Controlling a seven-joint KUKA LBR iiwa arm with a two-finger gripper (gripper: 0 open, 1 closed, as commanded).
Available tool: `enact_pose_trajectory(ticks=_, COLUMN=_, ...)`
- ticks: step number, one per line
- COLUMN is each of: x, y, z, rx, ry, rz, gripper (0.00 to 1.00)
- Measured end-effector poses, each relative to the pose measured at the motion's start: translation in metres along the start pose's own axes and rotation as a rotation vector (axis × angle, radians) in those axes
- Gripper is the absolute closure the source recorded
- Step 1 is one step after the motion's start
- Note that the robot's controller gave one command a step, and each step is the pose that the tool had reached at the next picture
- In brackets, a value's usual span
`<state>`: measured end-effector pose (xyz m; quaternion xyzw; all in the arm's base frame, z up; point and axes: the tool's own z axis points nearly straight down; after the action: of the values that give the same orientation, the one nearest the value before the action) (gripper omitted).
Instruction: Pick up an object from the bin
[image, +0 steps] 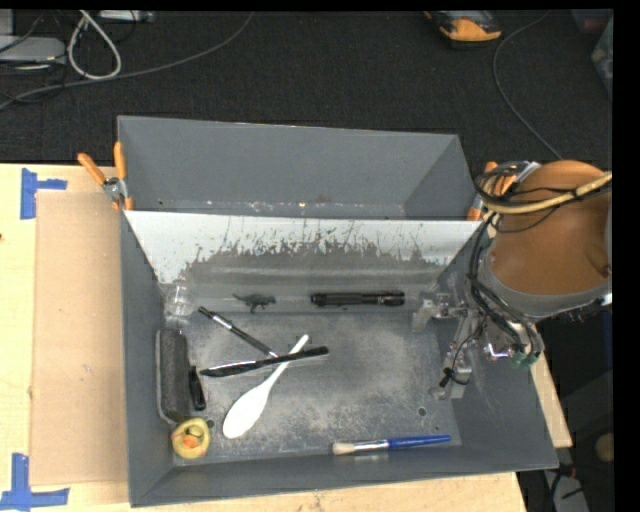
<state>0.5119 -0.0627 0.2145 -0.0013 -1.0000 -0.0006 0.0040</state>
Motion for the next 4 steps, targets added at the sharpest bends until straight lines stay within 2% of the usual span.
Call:
enact_pose_trajectory(ticks=1, x=-0.001, y=0.000, z=-0.003, rx=0.001, ry=-0.006, rz=-0.003, gripper=0.00)
enact_pose_trajectory(ticks=2, x=0.018, y=-0.012, z=0.077, rx=0.001, ry=-0.008, rz=-0.114, gripper=0.00)
enact_pose_trajectory(ticks=3, x=0.040, y=-0.030, z=0.079, rx=0.002, ry=-0.013, rz=-0.229, gripper=0.00)
enact_pose_trajectory(ticks=4, x=0.042, y=0.019, z=0.103, rx=-0.005, ry=0.002, rz=-0.422, gripper=0.00)
